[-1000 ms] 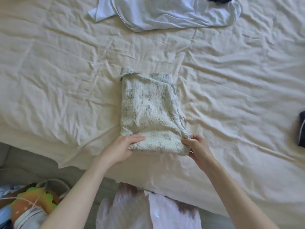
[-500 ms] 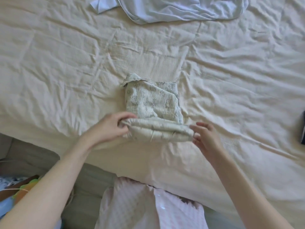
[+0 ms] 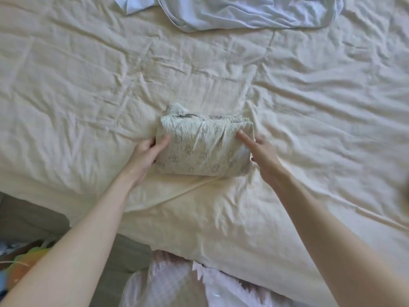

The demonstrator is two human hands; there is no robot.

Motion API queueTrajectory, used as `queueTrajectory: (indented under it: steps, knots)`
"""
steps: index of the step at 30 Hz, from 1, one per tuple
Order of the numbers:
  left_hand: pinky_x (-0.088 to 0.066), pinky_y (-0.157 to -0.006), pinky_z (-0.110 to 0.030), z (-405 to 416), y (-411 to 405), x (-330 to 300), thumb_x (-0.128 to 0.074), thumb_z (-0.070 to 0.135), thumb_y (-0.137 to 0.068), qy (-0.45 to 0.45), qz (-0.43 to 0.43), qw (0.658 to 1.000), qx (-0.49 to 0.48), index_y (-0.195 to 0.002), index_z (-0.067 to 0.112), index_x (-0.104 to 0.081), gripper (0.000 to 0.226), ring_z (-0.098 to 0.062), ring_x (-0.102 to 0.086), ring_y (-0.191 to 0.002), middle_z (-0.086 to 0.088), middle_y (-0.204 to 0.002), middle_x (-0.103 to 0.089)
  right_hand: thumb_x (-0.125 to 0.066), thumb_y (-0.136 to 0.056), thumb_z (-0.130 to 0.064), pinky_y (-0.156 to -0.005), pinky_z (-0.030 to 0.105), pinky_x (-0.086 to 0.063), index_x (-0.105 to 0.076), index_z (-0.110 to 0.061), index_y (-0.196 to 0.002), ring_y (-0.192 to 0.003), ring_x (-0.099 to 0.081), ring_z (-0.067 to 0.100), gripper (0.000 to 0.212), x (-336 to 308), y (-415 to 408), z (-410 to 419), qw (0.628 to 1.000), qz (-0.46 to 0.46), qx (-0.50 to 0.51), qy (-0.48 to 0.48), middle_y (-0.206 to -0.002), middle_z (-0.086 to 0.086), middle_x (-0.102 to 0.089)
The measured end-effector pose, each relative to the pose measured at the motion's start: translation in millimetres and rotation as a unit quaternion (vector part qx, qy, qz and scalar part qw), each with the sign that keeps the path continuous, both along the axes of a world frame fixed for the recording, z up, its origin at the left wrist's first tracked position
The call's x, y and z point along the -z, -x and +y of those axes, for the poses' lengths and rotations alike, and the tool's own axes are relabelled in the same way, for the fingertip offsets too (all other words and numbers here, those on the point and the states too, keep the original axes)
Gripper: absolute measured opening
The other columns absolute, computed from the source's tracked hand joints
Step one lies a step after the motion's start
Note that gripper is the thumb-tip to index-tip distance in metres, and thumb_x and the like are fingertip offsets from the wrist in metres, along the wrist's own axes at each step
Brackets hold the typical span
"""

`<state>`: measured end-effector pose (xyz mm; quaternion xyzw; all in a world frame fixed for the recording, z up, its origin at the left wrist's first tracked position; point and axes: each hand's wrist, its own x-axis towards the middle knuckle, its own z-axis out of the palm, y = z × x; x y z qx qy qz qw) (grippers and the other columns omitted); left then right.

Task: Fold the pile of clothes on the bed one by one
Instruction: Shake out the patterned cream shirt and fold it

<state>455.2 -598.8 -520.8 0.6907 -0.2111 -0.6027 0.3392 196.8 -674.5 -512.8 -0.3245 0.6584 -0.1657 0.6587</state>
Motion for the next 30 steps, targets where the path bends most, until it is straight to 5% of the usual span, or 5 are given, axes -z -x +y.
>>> queueTrajectory:
  steps: [8,14,20,23,30]
  knots:
    - [-0.031,-0.05,-0.02,-28,13,6,-0.04,0.048,-0.096,0.096,-0.353,0.928,0.075,-0.087,0.022,-0.039,0.028,-0.002,-0.04,-0.051,0.007,-0.062,-0.036,-0.058,-0.091,-0.035,-0.074,0.042,-0.05,-0.057,-0.006,-0.093,-0.078,-0.057,0.017,0.029,12,-12,-10,0.979,0.126,0.03,0.154,-0.085,0.002,-0.059]
    - [-0.035,-0.071,-0.029,-56,14,25,-0.043,0.043,-0.097,-0.001,-0.386,0.92,0.062,-0.11,0.012,-0.039,0.034,-0.021,-0.051,-0.086,-0.008,-0.114,-0.049,-0.062,-0.089,-0.034,-0.093,0.034,-0.051,-0.051,-0.005,-0.129,-0.105,-0.061,0.021,0.05,36,-18,-37,0.993,0.084,0.083,0.001,-0.122,0.009,-0.06]
    - [-0.026,-0.11,-0.041,-44,28,16,-0.045,-0.005,-0.09,0.259,-0.545,0.76,0.244,-0.131,0.008,-0.053,0.044,-0.037,-0.036,-0.134,-0.02,-0.141,-0.044,-0.052,-0.092,-0.004,-0.11,0.04,-0.031,-0.059,-0.003,-0.123,-0.132,-0.039,0.035,0.032,23,-21,8,0.842,0.306,-0.116,0.429,-0.136,0.021,-0.047]
    - [-0.006,-0.117,-0.043,-42,37,28,-0.04,0.025,-0.095,0.181,-0.481,0.791,0.332,-0.141,0.018,-0.042,0.046,-0.029,-0.015,-0.145,-0.008,-0.152,-0.031,-0.05,-0.095,-0.014,-0.114,0.051,-0.024,-0.057,-0.006,-0.128,-0.137,-0.032,0.039,0.035,39,-28,18,0.773,0.317,-0.289,0.467,-0.142,0.024,-0.042]
    - [0.012,-0.114,-0.045,-50,31,78,-0.021,0.067,-0.089,0.072,-0.52,0.748,0.406,-0.147,0.039,0.003,0.069,-0.02,0.014,-0.145,0.004,-0.159,0.008,-0.021,-0.099,-0.045,-0.118,0.039,0.002,-0.015,-0.025,-0.151,-0.147,-0.002,0.03,0.056,102,-31,9,0.764,0.378,-0.409,0.326,-0.159,0.013,-0.007]
